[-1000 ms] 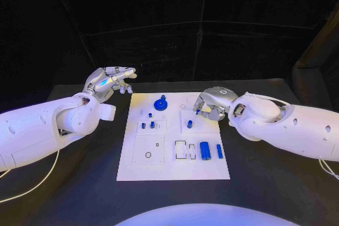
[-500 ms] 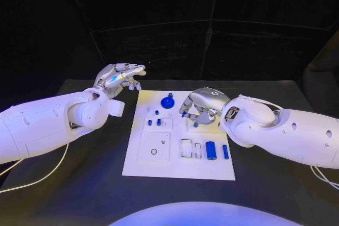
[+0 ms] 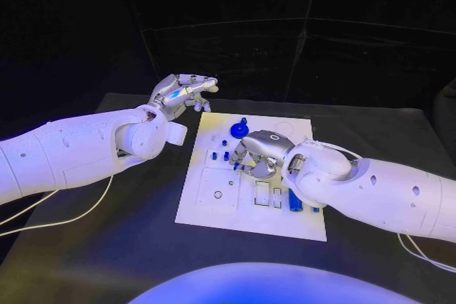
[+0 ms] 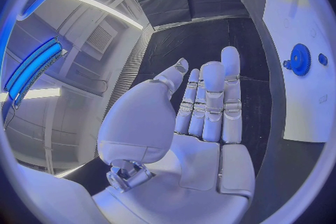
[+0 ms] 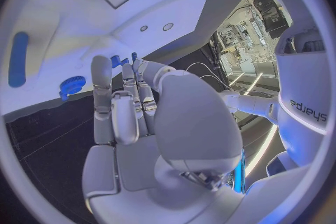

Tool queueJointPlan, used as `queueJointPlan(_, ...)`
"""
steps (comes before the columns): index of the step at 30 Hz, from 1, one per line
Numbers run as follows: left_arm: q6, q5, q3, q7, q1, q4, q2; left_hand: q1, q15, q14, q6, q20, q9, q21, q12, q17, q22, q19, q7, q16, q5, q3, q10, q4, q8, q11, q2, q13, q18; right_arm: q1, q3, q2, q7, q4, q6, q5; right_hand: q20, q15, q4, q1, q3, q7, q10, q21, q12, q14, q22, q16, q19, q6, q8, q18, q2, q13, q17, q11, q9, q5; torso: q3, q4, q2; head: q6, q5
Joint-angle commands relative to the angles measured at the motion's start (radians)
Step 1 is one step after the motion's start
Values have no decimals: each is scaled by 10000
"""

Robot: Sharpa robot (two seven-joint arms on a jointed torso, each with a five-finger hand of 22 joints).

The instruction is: Assemble the parts on the task board

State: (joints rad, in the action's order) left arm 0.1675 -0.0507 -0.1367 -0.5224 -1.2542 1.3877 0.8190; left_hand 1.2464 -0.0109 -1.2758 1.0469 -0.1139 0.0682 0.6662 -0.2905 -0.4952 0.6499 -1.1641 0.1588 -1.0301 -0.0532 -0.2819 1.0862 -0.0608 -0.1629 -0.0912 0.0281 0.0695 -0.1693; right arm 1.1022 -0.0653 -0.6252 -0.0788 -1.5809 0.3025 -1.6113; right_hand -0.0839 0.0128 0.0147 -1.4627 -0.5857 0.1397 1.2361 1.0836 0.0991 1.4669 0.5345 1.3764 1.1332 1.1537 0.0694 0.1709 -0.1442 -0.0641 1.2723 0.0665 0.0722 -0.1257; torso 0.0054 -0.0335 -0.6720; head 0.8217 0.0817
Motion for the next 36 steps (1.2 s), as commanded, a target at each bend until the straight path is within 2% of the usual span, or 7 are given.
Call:
queueJointPlan(1,-139,-42,10,-24,-19,20,-15,105,-15,80,-14,-10,-17,-53,49,18,-13,62,61,68,22,29,-55,-49,69,-46,17,-11,-131,-82,-4,168,121,160,-564,-140,-31,-3,-72,101,13,64,-32,37,-48,519,-14,54,-6,-12,-47,43,42,-9,-18,80,-17,-34,7,-12,-4,54,86)
queueJointPlan(7,-137,-42,10,-19,-20,8,-25,105,-15,80,-14,-10,-17,-53,49,18,-13,62,61,68,22,29,-55,-49,69,-46,17,-11,-131,-230,-23,374,131,293,-757,-245,-36,-9,-95,118,11,71,-44,48,-58,518,0,53,-6,-30,-50,41,41,-9,-24,87,-20,-43,25,27,-1,133,218)
queueJointPlan(24,-170,-42,10,8,-19,-59,-74,107,-19,93,-22,-13,-17,-64,50,52,-20,63,66,86,21,32,-63,-49,72,-49,15,-11,-130,-330,-37,559,29,360,-1276,-450,-47,-20,-124,165,19,82,-60,42,-72,515,-28,51,-31,-51,-50,46,46,-11,-34,99,-23,-26,18,14,0,260,272)
queueJointPlan(29,-177,-42,10,18,-19,-69,-76,107,-19,93,-22,-13,-17,-64,50,52,-20,63,66,86,21,32,-63,-49,72,-49,15,-11,-130,-338,-39,563,-39,390,-1276,-553,-47,-20,-124,165,19,82,-60,42,-72,515,-28,51,-31,-51,-50,46,46,-11,-34,99,-23,-26,10,15,6,292,283)
queueJointPlan(36,-184,-42,9,31,-19,-85,-76,107,-19,93,-22,-13,-17,-64,50,52,-20,63,66,86,21,32,-63,-49,72,-49,15,-11,-130,-343,-41,579,-147,402,-1158,-789,-50,-23,-135,173,20,83,-63,37,-75,513,-43,47,-41,-57,-49,49,47,-12,-41,100,-23,-23,17,9,4,310,285)
